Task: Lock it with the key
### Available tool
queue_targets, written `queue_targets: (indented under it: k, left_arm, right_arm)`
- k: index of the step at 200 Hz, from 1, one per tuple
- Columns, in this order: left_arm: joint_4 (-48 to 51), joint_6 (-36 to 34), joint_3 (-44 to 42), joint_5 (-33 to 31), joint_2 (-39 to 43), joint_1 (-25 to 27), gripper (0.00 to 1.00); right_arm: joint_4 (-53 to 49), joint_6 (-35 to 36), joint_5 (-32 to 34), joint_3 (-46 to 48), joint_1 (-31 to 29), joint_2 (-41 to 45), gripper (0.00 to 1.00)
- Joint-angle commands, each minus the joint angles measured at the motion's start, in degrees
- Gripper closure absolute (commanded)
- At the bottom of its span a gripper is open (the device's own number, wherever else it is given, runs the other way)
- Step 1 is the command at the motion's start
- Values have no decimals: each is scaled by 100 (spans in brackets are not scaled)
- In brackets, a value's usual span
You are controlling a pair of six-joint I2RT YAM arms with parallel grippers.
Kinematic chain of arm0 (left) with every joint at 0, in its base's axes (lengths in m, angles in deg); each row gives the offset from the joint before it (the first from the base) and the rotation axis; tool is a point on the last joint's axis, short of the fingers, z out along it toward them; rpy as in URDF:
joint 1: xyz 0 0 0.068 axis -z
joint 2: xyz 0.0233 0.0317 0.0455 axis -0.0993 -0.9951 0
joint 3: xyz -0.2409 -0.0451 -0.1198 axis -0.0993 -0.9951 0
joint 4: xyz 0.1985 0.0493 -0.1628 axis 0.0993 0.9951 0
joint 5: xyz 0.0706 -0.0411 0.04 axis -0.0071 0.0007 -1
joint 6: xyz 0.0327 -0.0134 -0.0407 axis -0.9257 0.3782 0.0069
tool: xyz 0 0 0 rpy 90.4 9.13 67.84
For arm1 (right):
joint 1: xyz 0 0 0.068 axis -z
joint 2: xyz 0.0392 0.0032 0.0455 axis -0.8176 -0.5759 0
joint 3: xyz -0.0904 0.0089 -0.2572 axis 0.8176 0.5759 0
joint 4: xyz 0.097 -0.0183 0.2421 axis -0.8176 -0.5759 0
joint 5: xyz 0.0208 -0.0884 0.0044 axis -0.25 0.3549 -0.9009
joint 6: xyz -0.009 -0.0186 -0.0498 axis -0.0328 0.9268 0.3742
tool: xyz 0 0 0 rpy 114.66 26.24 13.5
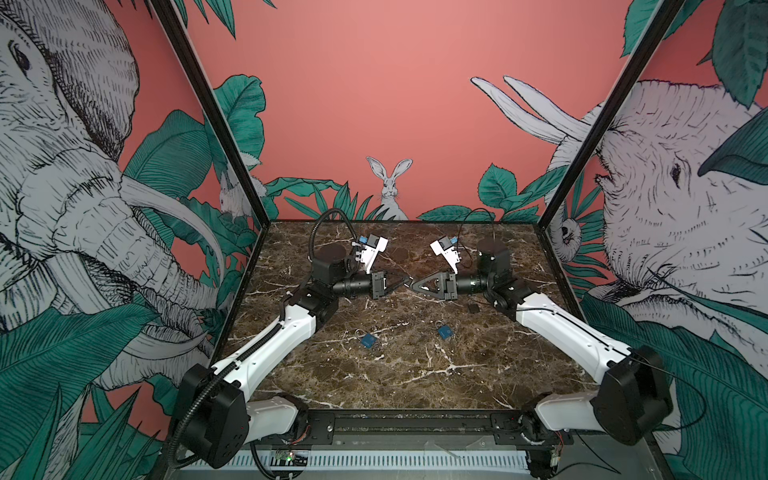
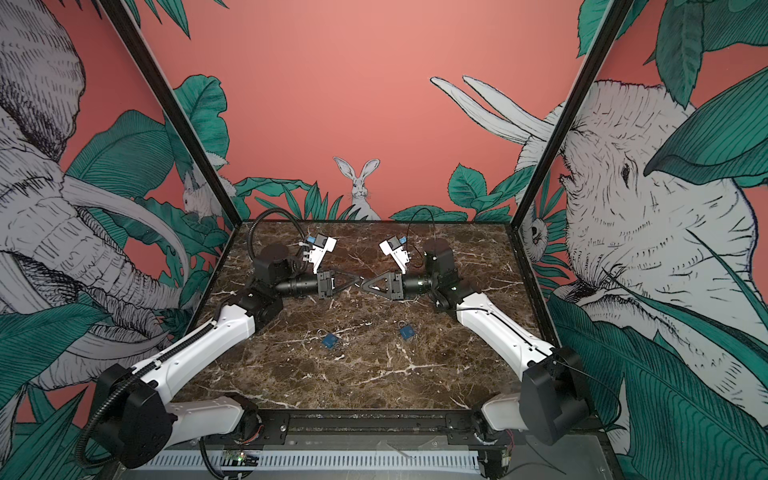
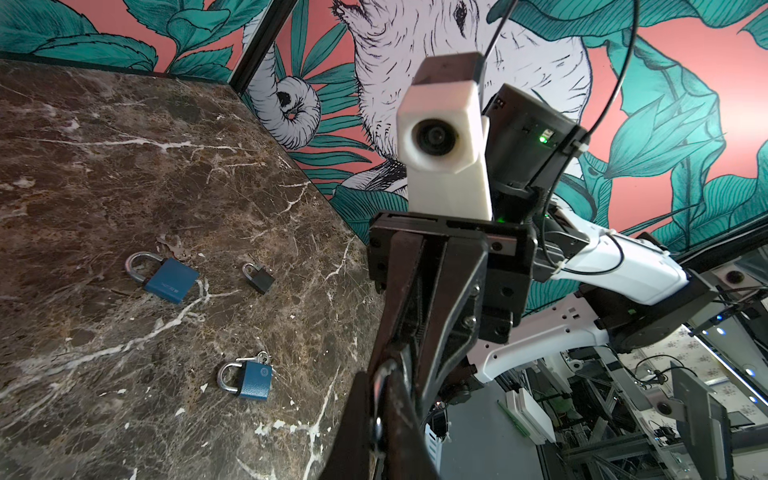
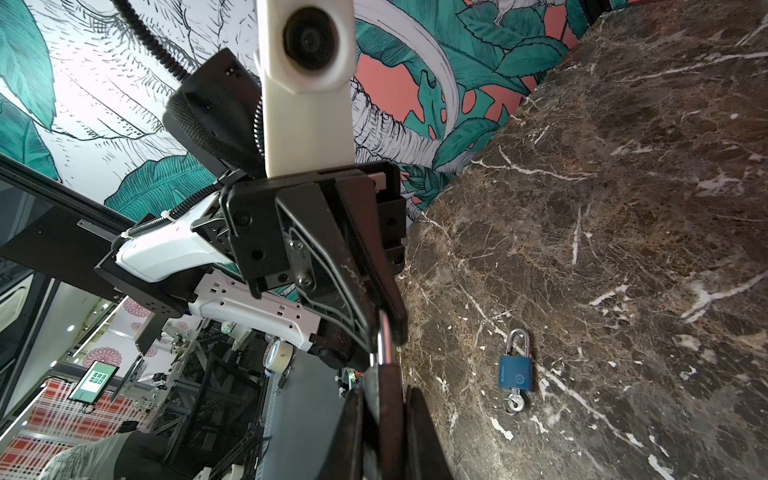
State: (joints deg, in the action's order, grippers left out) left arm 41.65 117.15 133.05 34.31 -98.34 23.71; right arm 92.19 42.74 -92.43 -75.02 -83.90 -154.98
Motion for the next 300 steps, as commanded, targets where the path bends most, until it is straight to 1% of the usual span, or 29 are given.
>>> queue_targets:
  k: [1, 17, 64, 86, 136, 153, 189, 217, 235, 253, 275, 282, 286, 290, 300]
  left_arm:
    - [302, 211, 189, 81, -85, 65, 100]
    - [292, 250, 231, 127, -111, 65, 95]
    - [304, 255, 233, 147, -83, 57, 92]
    - [317, 255, 219, 113, -72, 56, 86]
    - [260, 294, 240, 155, -132, 56, 85]
    - [223, 317, 231, 195, -142, 56, 82]
    - [224, 327, 222, 222, -148, 56, 82]
    - [215, 337, 231, 218, -146, 56, 83]
    - [171, 363, 240, 251, -171, 54, 88]
    - [153, 381, 240, 294, -195, 56, 100]
    - [132, 398, 201, 264, -202, 56, 100]
    - [111, 413, 167, 201, -191, 56, 100]
    - [88, 417, 142, 152, -172, 56, 100]
    - [55, 439, 116, 97, -161, 56, 100]
    - [-66, 497, 58, 15, -122, 27, 100]
  right_arm:
    - [502, 305, 182, -65, -118, 133, 100]
    - [434, 348, 197, -75, -118, 146, 100]
    - [349, 429, 225, -131, -120, 151, 100]
    - [370, 402, 208, -145, -118, 132, 100]
    - [420, 354, 179, -144, -118, 127, 100]
    - [424, 357, 182, -159, -119, 124, 100]
    - [459, 335, 167, -190, -121, 99, 100]
    - [536, 257, 107, -180, -126, 81, 100]
    - [535, 249, 113, -155, -126, 89, 100]
    - [533, 244, 149, -155, -121, 91, 100]
    - [503, 266, 278, -144, -118, 97, 100]
    - [492, 278, 345, -131, -118, 92, 81]
    - [490, 288, 420, -117, -118, 102, 72]
    - [507, 294, 480, -98, -120, 109, 67]
    - [561, 286, 557, -35, -97, 124, 56]
